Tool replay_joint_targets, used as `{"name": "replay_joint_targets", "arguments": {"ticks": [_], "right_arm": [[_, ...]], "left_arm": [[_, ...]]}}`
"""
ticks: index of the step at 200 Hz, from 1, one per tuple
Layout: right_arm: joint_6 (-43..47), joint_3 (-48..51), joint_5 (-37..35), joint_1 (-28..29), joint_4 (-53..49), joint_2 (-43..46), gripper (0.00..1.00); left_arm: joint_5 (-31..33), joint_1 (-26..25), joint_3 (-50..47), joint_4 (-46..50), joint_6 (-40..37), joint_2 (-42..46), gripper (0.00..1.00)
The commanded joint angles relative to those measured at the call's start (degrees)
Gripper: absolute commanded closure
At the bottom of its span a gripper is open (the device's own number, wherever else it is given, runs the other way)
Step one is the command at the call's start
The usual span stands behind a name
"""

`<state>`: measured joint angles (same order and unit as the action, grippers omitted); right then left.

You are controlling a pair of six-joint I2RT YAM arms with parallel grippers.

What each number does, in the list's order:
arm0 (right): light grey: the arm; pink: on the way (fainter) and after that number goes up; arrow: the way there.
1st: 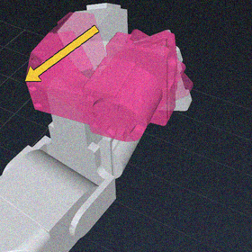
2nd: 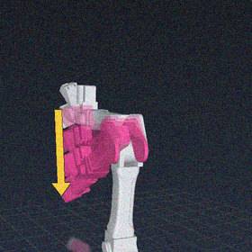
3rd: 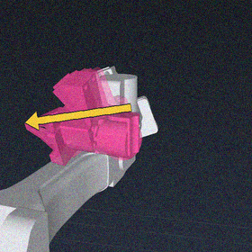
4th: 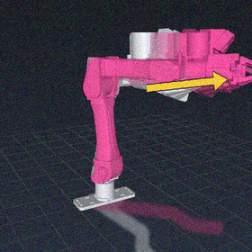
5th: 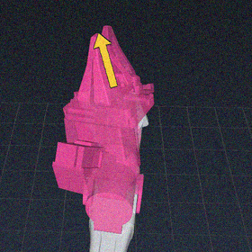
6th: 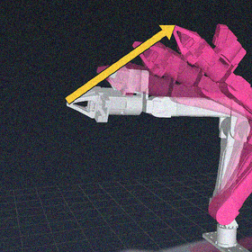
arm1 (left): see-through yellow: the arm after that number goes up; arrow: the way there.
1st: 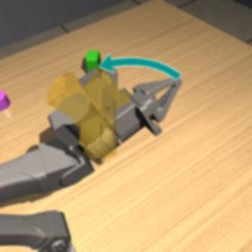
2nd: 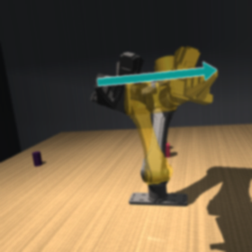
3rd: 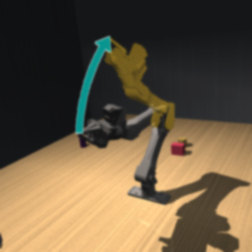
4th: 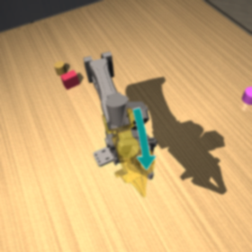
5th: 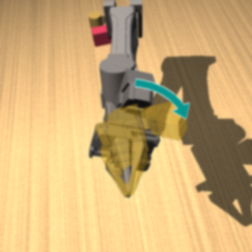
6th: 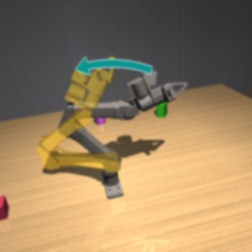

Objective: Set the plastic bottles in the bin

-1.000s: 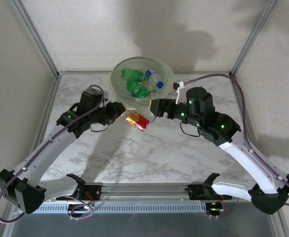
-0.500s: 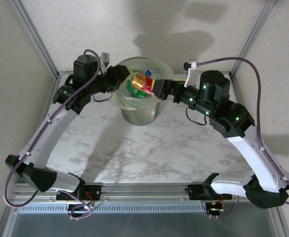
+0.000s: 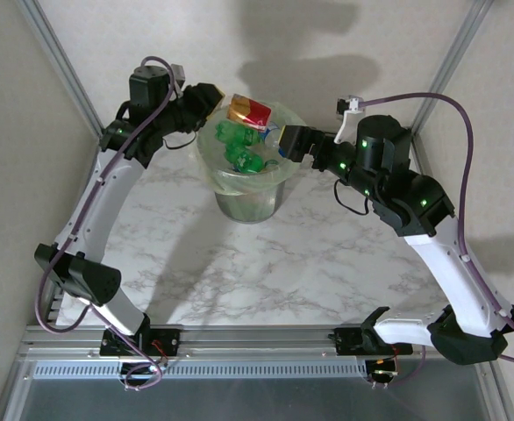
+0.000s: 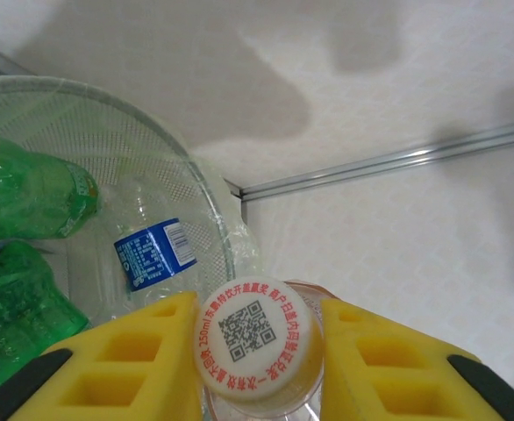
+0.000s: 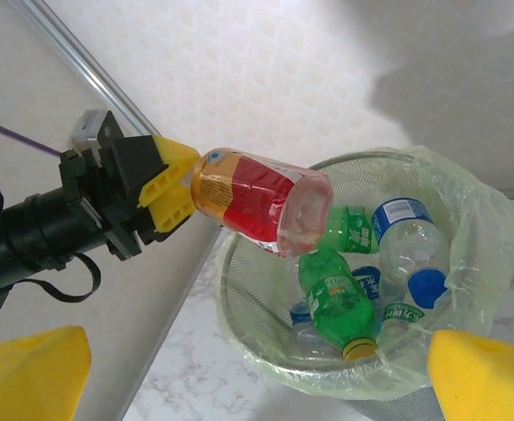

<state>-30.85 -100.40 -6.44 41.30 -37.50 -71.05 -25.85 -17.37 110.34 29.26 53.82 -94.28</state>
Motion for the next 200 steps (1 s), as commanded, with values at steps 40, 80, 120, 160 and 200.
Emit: {"name": "replay_joint_targets", "arguments": {"ticks": [40,80,120,160,200], "right_arm": [[-0.2,1.6,0.5,-0.6,2.2,-0.3,0.01],[-1.0,4.2,0.7,-0.6,2.9,0.5,0.02],[-0.8,4.8,0.9,-0.7,3.3,0.1,0.02],[-1.1,5.5,1.0,-0.7,3.8,1.0,0.01],[-1.1,5.4,1.3,-0.7,3.0,1.1,0.01]], "left_arm": [[-0.5,4.1,2.5,7.2,-4.8,-0.5,0.87],[-1.6,4.1,-2.4,4.5,-3.4,0.2,0.88],[-0.9,4.4,-1.7,6.0,-4.4,0.1,0.87],[2.7,4.4,-2.4,7.9,-5.3,-0.9,0.43],[3.9,4.5,-1.3,7.3,-5.2,-0.9,0.28]]}}
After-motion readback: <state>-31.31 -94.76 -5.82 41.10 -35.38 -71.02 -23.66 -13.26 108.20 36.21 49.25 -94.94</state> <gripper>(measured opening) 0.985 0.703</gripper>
